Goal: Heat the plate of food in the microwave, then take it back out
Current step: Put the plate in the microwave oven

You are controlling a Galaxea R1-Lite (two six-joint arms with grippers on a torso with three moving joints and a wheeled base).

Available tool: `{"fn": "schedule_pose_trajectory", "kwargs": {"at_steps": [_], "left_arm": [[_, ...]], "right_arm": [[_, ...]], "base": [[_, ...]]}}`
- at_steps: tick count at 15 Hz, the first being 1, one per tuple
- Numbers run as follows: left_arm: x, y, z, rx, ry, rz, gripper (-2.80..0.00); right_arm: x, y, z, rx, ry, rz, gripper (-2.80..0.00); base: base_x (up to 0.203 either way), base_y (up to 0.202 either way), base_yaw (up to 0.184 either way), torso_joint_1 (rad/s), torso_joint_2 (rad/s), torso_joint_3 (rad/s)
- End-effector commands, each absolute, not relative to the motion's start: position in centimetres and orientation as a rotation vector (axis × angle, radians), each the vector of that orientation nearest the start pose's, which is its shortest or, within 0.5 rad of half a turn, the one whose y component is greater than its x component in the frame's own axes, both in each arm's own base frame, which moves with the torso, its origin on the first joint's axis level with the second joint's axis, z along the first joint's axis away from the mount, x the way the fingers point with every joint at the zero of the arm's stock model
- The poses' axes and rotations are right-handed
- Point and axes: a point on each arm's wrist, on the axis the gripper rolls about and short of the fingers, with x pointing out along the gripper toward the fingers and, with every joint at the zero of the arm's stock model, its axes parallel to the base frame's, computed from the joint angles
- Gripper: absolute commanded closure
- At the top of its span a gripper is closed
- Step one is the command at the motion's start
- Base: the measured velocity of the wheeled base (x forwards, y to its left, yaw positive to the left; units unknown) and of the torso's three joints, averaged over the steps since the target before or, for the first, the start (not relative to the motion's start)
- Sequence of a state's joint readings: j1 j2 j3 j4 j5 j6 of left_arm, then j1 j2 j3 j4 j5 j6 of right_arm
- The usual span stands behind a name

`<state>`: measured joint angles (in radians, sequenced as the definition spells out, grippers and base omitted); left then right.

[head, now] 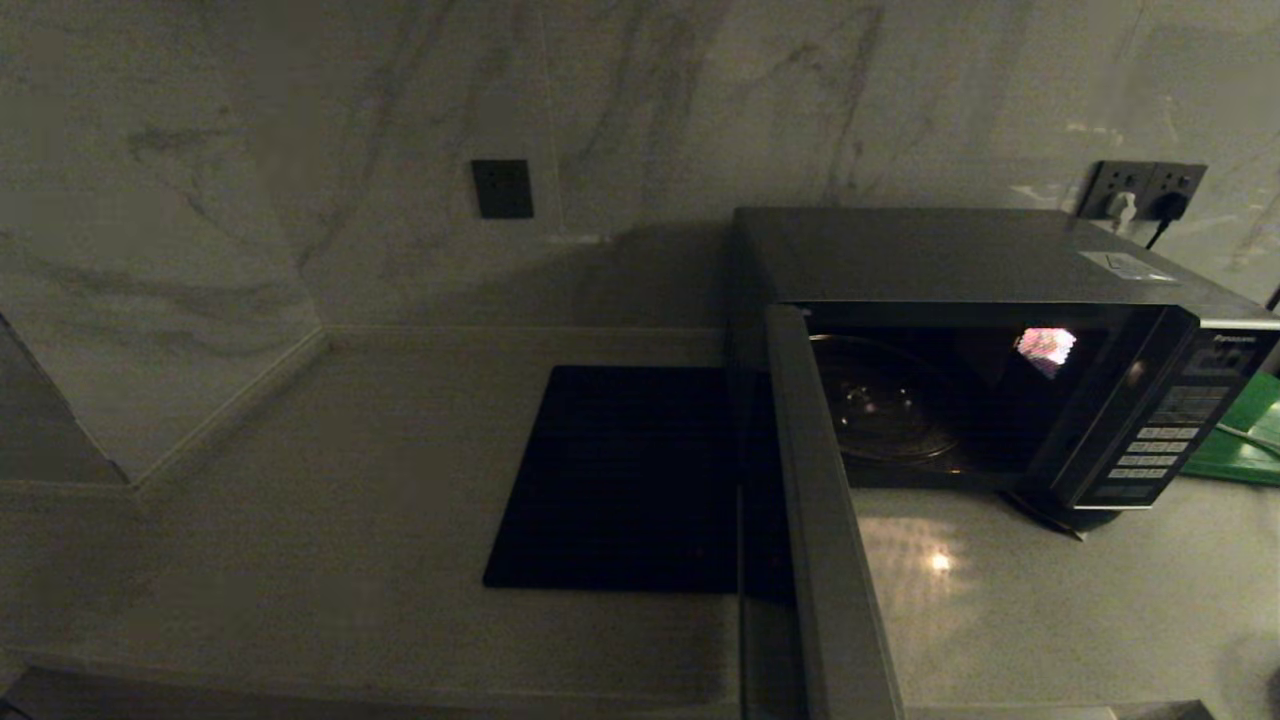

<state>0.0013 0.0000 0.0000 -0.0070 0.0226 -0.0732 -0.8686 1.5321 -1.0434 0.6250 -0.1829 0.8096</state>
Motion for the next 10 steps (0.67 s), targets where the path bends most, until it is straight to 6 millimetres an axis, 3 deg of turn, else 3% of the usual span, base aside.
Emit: {"fn": "schedule_pose_trajectory", "kwargs": {"at_steps": [1, 10], "left_arm": [[-2.3, 0.0, 7.6, -0.074, -0.007, 0.024, 0.0], [-2.3, 0.0, 7.6, -0.074, -0.008, 0.024, 0.0]], "right_arm": [[14.0, -18.5, 18.3, 1.083, 0.703, -1.37, -2.8], [11.6, -24.6, 14.0, 1.193, 0.844, -1.462, -2.8]], "base": [[0.0, 0.0, 0.0, 0.0, 0.0, 0.0], [0.0, 0.0, 0.0, 0.0, 0.0, 0.0]]}}
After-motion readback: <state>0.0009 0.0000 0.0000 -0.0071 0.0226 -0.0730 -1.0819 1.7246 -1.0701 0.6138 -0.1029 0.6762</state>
